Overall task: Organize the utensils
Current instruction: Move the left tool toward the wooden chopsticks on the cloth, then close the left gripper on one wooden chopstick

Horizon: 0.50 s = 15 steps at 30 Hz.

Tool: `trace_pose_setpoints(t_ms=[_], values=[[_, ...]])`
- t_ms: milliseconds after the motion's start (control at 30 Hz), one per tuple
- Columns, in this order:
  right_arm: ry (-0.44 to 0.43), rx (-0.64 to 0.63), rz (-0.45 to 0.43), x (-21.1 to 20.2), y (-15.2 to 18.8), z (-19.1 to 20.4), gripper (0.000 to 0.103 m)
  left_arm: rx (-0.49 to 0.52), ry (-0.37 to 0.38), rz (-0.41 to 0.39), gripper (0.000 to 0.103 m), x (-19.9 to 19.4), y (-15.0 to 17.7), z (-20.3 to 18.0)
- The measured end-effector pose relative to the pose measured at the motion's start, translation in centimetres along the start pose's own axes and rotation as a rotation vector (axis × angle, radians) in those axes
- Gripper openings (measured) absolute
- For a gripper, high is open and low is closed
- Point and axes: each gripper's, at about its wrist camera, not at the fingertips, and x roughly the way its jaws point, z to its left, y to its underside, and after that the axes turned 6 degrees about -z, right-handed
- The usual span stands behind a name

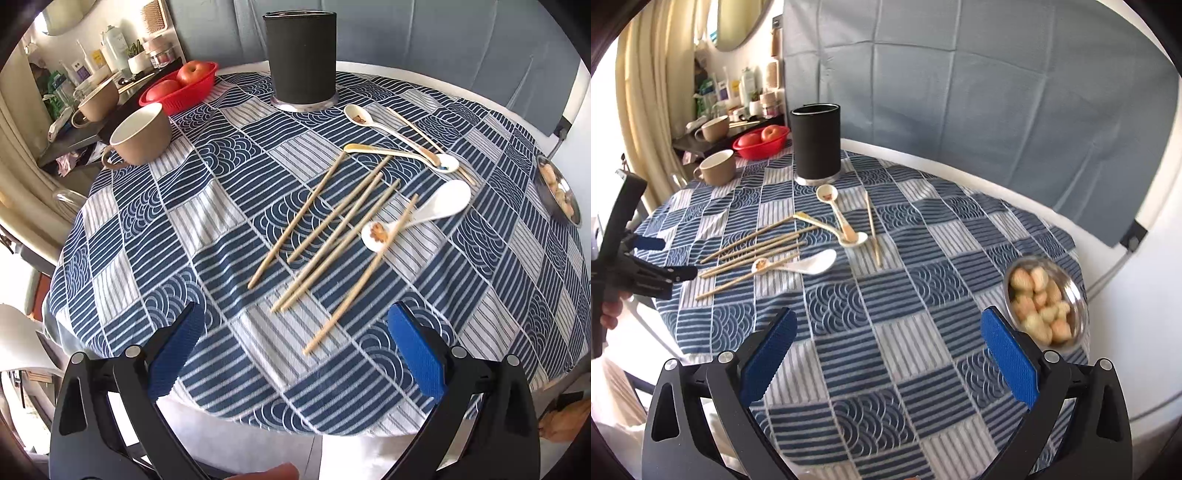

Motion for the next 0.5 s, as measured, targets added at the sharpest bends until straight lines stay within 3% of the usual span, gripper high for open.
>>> trace_pose_setpoints(t_ms=[300,500], values=[[0.015,0.033,0.048,5.6,-4.5,-0.6,0.095,-0.021,0.035,0.052,0.097,3.1,-3.6,1.6],[0.027,0.035,0.128,10.3,-7.4,-0.9,0.095,-0.035,0.105,0.165,0.097,7.4,-6.1,3.2]])
